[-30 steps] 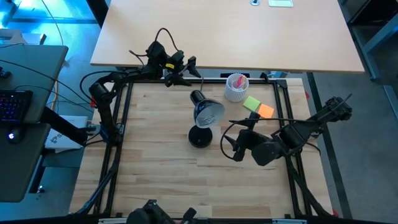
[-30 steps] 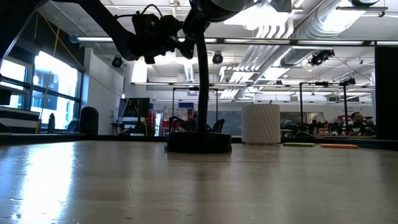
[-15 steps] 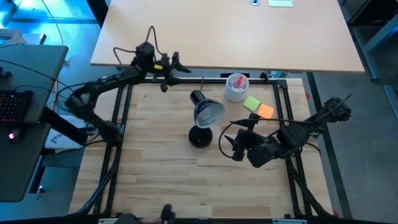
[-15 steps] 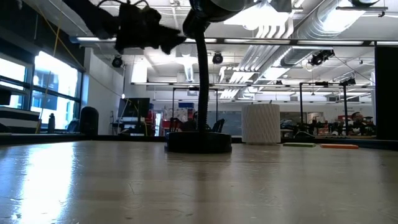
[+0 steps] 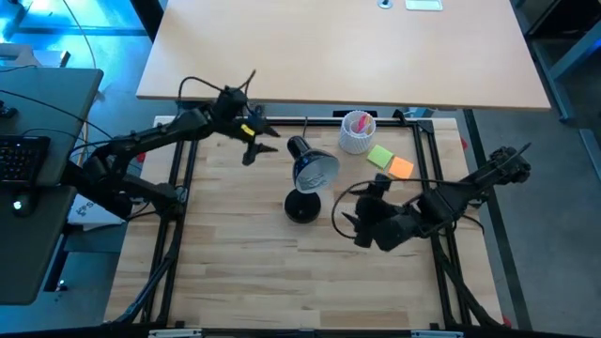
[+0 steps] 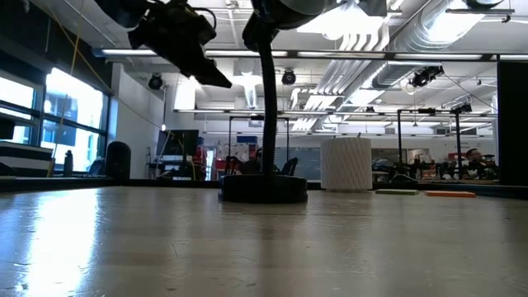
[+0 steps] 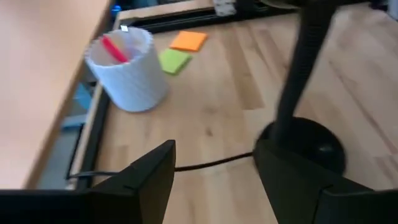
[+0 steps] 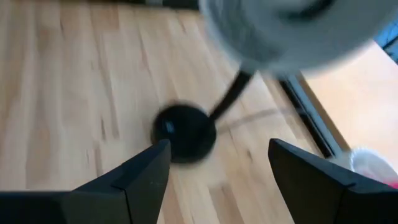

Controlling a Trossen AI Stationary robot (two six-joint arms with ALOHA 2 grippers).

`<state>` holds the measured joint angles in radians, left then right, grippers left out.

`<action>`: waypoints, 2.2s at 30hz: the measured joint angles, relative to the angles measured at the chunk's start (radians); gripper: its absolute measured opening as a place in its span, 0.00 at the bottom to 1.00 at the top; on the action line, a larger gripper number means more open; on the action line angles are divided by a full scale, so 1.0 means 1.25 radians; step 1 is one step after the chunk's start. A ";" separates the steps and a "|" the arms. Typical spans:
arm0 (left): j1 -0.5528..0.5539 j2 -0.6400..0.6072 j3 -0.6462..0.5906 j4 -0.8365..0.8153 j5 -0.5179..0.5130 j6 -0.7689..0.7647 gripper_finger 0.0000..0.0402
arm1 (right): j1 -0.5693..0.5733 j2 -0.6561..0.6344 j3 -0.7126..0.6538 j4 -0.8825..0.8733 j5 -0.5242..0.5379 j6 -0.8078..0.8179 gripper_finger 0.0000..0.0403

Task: Screw lightbulb
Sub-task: Insert the lightbulb into the desk lamp

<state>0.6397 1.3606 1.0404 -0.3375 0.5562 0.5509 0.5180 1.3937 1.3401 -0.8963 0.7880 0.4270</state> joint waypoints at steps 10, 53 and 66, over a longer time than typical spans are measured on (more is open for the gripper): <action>-0.049 -0.004 -0.231 0.345 0.000 -0.181 0.48 | 0.005 -0.146 -0.439 0.148 0.119 0.348 0.65; -0.108 -0.029 -0.290 0.677 0.021 -0.348 0.31 | -0.463 0.145 -0.522 1.079 -0.349 -0.036 0.01; -0.131 -0.163 -0.290 0.432 -0.062 -0.333 0.31 | -0.475 0.251 -0.646 1.242 -0.486 -0.423 0.00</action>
<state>0.4754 1.1567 0.6777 0.2022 0.4793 0.1346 -0.0764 1.7068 0.5331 0.6563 0.1800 -0.1022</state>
